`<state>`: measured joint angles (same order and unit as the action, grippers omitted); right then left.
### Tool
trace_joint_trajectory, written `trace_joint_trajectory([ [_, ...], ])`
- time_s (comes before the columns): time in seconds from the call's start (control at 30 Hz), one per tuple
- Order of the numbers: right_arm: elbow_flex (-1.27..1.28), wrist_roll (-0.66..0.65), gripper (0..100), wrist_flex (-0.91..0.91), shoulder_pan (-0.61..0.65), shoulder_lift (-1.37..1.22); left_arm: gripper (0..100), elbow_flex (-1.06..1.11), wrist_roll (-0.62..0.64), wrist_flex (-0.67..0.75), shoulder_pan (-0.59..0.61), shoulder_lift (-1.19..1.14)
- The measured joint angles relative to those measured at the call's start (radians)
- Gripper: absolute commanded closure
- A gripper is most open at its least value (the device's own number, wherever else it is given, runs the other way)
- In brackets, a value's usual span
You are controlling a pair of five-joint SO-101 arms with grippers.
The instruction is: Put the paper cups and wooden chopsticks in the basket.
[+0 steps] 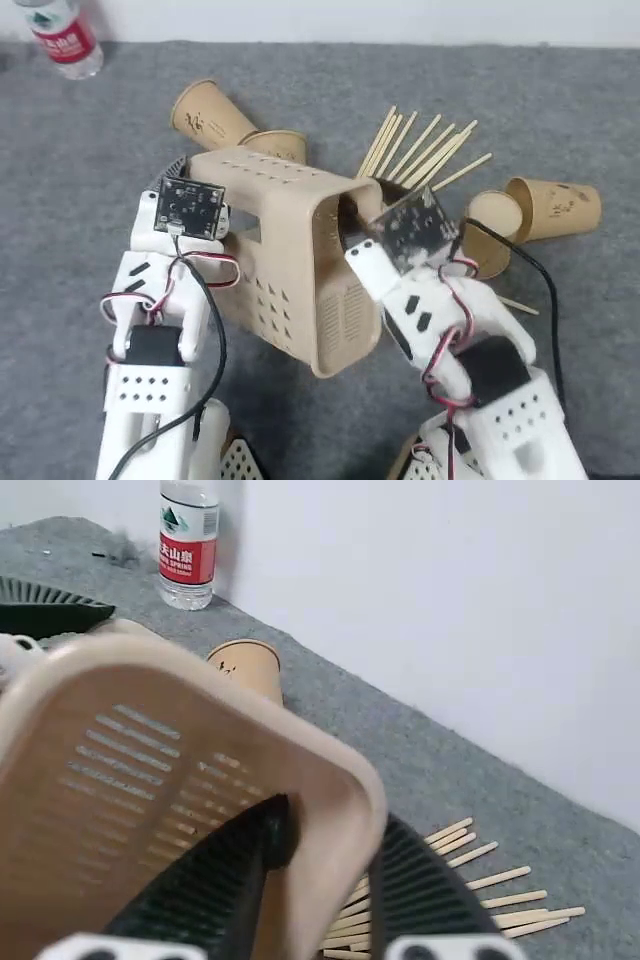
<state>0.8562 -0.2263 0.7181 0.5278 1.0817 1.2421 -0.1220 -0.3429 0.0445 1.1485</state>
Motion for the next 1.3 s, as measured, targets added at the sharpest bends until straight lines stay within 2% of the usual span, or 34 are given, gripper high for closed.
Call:
trace_joint_trajectory([
  [0.2, -0.002, 0.002, 99.1, 0.008, 0.000, -0.018, 98, 0.002, -0.002, -0.002, 0.014, -0.002],
  [0.33, 0.009, 0.002, 99.1, 0.026, 0.000, -0.018, 91, -0.023, -0.003, -0.002, 0.060, -0.002],
  [0.5, 0.112, -0.075, 99.1, -0.037, 0.025, -0.018, 87, -0.109, 0.005, -0.002, 0.166, -0.002],
  [0.7, 0.292, -0.199, 99.1, -0.126, 0.068, -0.021, 87, -0.247, 0.110, -0.003, 0.299, 0.000],
  [0.83, 0.379, -0.229, 99.1, -0.150, 0.068, -0.068, 87, -0.382, 0.140, 0.006, 0.385, 0.017],
  [1.1, 0.413, -0.238, 99.1, -0.189, 0.063, -0.089, 87, -0.456, 0.150, -0.068, 0.419, 0.006],
  [1.3, 0.414, -0.238, 99.1, -0.196, -0.038, -0.089, 87, -0.454, 0.150, -0.084, 0.423, 0.005],
])
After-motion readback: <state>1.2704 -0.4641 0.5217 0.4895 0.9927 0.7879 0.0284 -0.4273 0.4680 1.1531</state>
